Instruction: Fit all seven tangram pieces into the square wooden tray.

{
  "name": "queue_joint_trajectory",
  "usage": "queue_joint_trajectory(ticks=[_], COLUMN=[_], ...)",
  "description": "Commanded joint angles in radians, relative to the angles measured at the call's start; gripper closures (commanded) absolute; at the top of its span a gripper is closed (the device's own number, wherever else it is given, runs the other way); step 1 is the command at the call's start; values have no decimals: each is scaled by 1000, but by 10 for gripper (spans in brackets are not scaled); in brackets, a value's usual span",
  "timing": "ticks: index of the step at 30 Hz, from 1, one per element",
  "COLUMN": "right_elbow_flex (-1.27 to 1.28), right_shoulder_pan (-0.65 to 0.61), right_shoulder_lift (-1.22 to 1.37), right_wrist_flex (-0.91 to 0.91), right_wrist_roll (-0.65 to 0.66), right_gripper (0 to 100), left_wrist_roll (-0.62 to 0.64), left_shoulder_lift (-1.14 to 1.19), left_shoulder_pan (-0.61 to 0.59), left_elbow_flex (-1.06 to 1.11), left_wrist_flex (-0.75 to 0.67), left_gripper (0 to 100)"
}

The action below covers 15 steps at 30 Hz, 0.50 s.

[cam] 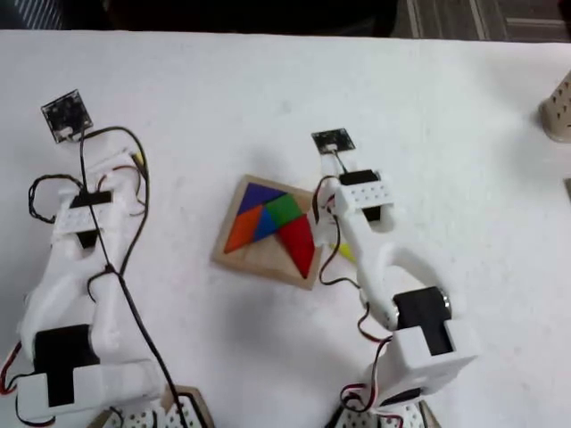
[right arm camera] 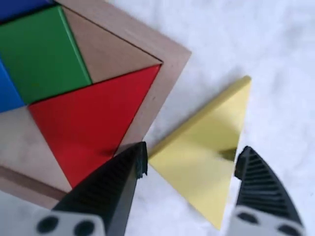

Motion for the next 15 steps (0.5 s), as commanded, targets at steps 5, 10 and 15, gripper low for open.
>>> queue_joint_trajectory(ticks=[5, 10, 15], right_elbow_flex=[-9, -74, -147], right_shoulder_pan=[-8, -1, 1], right_shoulder_lift=[15, 84, 153], right_wrist_flex=[30, 97, 142], right_wrist_roll=[-9, -8, -8], right_gripper=[608, 608, 608], left_wrist_roll=[-12, -12, -14], left_shoulder_lift=[-5, -5, -5], left_shoulder_pan=[15, 22, 24], left_elbow_flex=[-28, -28, -26], left_wrist_flex=[-15, -15, -15], left_gripper=[921, 921, 921])
